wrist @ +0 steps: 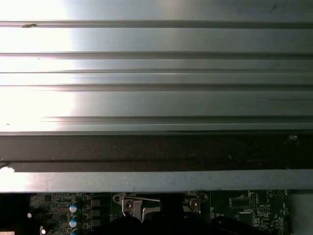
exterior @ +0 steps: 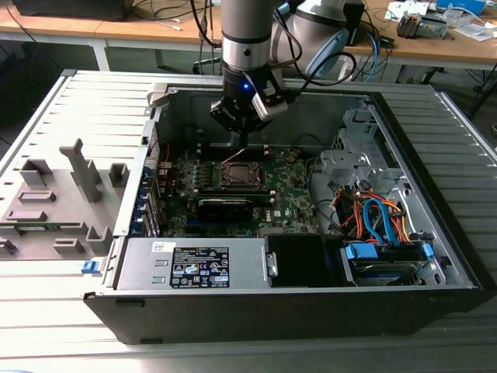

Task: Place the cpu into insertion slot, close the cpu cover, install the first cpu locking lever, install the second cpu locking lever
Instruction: 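Install the first cpu locking lever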

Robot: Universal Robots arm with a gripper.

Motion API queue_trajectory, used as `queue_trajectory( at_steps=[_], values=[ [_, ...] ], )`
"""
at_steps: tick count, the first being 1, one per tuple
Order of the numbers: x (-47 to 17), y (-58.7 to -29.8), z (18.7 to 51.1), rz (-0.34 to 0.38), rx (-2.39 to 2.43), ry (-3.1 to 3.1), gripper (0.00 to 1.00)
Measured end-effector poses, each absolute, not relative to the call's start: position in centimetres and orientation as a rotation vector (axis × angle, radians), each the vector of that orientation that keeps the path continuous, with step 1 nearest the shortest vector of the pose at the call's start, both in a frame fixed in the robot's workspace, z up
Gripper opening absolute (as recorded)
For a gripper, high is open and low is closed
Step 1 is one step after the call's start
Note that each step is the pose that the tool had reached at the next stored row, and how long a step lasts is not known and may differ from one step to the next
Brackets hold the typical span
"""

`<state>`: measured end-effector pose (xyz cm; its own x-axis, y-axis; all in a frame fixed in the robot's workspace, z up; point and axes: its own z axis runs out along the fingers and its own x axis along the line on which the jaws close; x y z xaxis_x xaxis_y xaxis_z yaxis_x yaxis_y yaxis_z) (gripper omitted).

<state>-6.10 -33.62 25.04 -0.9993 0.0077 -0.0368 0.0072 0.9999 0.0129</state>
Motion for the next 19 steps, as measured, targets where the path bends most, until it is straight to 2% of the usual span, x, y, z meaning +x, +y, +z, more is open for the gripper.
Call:
queue_trajectory(
  at_steps=[19],
  values=[
    [-4.9,-33.6,25.0,0.020,0.012,3.105,0.11]
  ],
)
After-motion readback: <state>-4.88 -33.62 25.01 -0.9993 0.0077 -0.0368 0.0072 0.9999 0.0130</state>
